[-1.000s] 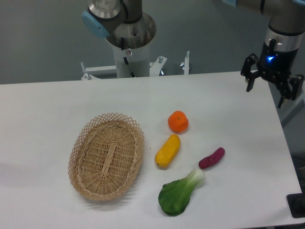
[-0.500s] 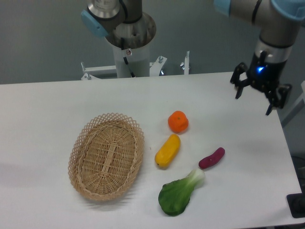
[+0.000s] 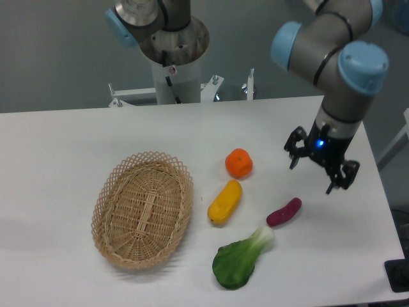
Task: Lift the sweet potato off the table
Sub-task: 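Move the open gripper down over the purple sweet potato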
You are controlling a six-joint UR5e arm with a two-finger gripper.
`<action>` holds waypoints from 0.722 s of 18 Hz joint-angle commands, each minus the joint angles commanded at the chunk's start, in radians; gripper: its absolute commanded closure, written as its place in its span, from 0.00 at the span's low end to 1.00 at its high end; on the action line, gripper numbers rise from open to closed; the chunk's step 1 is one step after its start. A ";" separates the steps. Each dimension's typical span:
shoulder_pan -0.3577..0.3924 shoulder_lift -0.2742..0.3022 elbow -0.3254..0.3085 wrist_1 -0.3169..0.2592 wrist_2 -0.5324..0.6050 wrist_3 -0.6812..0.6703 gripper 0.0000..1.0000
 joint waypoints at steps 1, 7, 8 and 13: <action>-0.008 -0.012 -0.014 0.014 0.018 0.000 0.00; -0.031 -0.063 -0.104 0.184 0.146 -0.003 0.00; -0.031 -0.063 -0.118 0.201 0.146 -0.003 0.00; -0.049 -0.094 -0.135 0.278 0.153 -0.005 0.00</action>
